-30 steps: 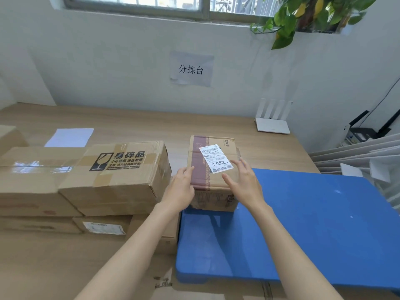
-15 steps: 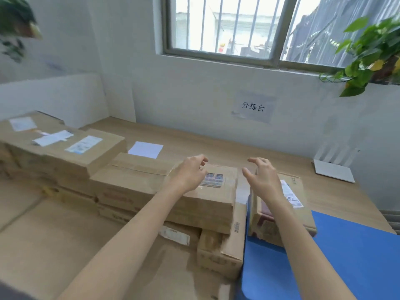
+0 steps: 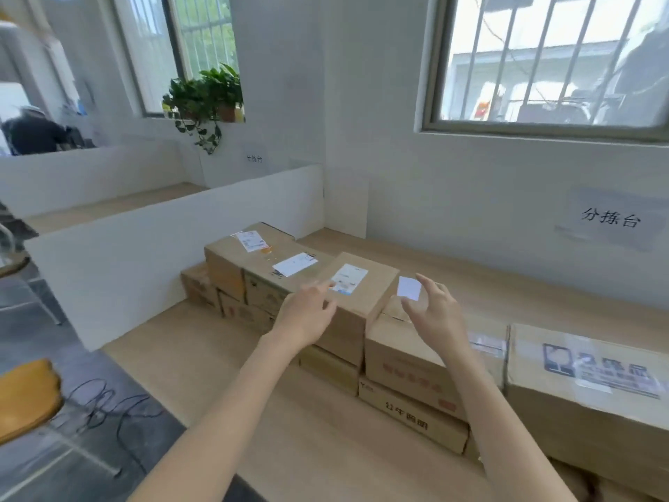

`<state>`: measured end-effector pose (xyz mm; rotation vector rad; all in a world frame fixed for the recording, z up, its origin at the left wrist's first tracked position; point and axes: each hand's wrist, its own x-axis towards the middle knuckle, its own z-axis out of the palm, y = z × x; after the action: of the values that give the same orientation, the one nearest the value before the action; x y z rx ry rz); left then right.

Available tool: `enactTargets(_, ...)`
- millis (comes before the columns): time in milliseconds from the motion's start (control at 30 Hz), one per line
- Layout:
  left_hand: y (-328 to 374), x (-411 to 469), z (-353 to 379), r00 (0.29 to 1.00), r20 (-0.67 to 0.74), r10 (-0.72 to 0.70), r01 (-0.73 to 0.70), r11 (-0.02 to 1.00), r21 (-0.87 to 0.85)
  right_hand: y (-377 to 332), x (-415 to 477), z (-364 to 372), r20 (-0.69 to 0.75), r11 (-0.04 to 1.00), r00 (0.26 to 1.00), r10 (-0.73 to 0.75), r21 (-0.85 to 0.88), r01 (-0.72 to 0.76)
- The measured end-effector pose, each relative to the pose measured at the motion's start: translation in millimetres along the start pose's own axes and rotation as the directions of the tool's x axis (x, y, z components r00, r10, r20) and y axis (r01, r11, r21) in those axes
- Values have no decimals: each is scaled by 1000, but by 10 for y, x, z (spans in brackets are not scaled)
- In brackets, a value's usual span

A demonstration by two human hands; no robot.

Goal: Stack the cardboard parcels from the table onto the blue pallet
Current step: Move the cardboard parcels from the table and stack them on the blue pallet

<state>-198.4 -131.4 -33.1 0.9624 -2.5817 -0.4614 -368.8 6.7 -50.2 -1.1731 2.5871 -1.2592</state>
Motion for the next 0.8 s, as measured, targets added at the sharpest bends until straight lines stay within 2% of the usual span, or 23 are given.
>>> enactTargets(133,-874,99,-326,995,-91,-47,56,994,98,-581,255,745,63,998,996,-67,18,66)
enactTargets(333,-2151,527,-577,987,-141,-80,108,972,207,-1226,754,1817,144,993,982,-120,21,118)
enactTargets(500,-3182,1193,-672,988,-106,-112,138,949,284,-1636,1312,2749,182,991,975,-128,-16,133)
enactTargets(667,-3932,1834,-783,994,-73,-82,104,908,406,-2003,1811,3391,209,993,972,-105,-28,114)
enactTargets(800,-4349,2271,-750,999,-12,-39,40,880,473,-2088,2075,3812,195,984,977,-88,-133,116)
